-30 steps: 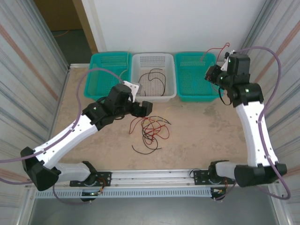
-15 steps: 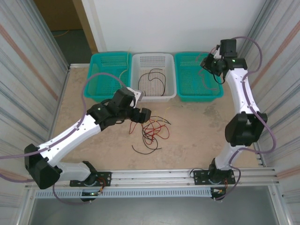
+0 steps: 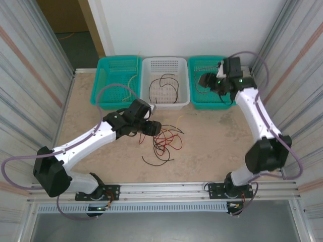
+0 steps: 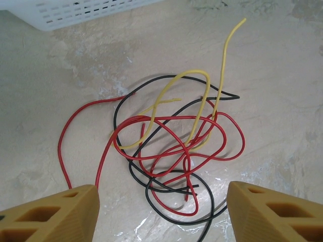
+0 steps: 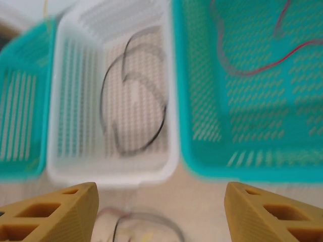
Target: Untangle the cables
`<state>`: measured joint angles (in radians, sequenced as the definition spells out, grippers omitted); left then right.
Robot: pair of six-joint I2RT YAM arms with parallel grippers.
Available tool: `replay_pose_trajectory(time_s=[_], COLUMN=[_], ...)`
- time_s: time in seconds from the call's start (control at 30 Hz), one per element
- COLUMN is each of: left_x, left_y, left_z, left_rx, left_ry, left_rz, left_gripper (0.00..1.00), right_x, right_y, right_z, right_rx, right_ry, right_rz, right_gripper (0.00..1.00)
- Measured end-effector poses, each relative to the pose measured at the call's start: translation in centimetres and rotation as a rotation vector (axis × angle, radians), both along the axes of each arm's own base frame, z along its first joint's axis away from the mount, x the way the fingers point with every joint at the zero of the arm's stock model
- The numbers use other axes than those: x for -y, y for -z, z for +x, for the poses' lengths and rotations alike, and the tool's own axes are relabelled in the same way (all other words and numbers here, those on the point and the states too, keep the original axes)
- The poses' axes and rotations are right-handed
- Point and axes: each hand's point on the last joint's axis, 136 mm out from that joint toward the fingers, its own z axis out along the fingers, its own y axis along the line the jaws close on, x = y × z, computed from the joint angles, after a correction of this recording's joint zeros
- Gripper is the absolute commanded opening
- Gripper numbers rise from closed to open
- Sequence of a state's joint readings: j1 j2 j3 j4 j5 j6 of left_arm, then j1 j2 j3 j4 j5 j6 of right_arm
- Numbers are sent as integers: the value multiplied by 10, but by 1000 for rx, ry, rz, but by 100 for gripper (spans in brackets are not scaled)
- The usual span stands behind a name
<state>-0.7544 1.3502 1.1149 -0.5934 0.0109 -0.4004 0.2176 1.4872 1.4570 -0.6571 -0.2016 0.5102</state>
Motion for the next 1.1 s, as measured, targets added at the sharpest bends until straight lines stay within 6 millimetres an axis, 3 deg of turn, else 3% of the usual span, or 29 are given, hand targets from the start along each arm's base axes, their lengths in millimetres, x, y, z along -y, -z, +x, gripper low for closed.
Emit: replay_pose_trajectory(time_s=[0.13,0.2,0.37,0.47,0.67,0.83,1.1], left_x=[-17,-28,-46,-43,-42,-41,-38], left_y=[-1,0,3,4,9,9,8], left_z=[21,30,34,29,19,14,13], left_rx=[-33,-52,-100,-123,-164,-178,-188], left_ry=[-107,-166,-250,-247,-254,-254,-249], left_rz=[-83,-131,-210,-239,-274,-295,-314], left_gripper=[61,61,59,56,52,51,49], right_x=[-63,-89,-127,-138,-143,-152,-159], right_y=[25,41,85,101,132,136,145], right_z=[-69,-93,-136,-137,-118,-104,-94], right_rx=[-21,-48,-130,-156,-226,-220,-224], right_ry=[-187,-263,-385,-403,-364,-359,-357], right_rz=[-10,-13,-72,-101,-143,-136,-130], right_gripper=[66,69,72,68,56,48,20])
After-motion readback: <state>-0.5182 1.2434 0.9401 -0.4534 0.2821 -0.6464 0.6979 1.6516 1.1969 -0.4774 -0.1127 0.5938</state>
